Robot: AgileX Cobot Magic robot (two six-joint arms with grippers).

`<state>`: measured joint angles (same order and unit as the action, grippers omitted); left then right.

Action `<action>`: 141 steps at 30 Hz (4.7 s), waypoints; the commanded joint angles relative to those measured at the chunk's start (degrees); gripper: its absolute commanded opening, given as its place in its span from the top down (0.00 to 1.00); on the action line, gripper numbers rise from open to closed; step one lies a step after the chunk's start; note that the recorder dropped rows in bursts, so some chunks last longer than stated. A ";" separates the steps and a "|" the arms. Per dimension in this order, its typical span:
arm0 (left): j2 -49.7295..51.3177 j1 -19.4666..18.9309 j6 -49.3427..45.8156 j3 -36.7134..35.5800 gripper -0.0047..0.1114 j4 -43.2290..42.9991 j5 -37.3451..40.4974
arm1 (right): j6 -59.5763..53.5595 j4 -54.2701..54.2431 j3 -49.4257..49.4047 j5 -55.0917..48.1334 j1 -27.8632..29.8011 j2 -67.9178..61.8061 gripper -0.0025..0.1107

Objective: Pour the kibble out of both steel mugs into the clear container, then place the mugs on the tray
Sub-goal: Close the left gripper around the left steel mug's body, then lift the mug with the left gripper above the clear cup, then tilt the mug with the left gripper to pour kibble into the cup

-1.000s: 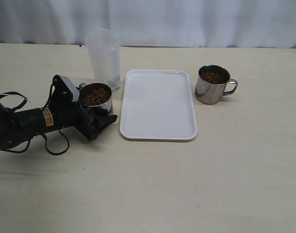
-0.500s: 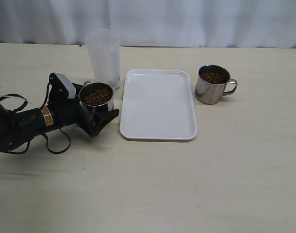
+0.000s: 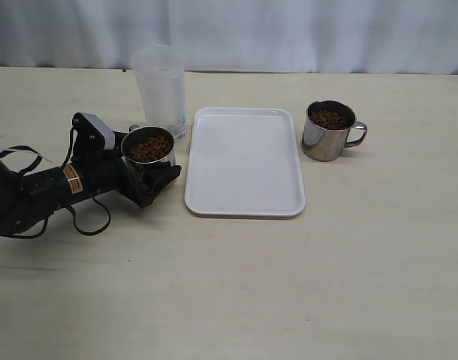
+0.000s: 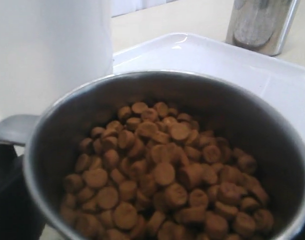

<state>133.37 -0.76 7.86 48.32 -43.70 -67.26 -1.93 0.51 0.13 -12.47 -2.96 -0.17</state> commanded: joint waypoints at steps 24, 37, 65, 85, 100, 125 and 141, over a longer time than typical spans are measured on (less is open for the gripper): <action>2.21 0.13 -0.48 -0.14 0.30 -0.69 -2.71 | -0.27 0.35 -0.13 0.37 0.30 0.17 0.94; 2.21 0.13 -0.48 -0.14 0.58 0.45 -2.71 | -0.27 0.35 -0.13 0.37 0.30 0.17 0.94; -16.18 -9.64 20.78 -0.25 0.96 -18.71 3.33 | -0.27 0.35 -0.13 0.37 0.30 0.17 0.94; -33.18 -12.29 44.92 18.83 0.96 -40.48 31.20 | -0.24 0.35 -0.13 0.37 -3.19 0.17 0.94; -30.55 -0.44 31.11 22.75 0.96 -45.66 48.98 | -0.24 0.35 -0.13 0.37 -3.19 0.17 0.94; -26.93 3.52 29.05 28.04 0.96 -51.06 54.41 | -0.24 0.35 -0.13 0.37 -3.19 0.17 0.94; -26.93 3.52 29.88 28.24 0.96 -51.06 54.73 | -0.24 0.35 -0.13 0.37 -3.19 0.17 0.94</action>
<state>106.92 2.69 37.14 76.03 -95.65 -12.81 -1.93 0.51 0.13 -12.47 -5.99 -0.17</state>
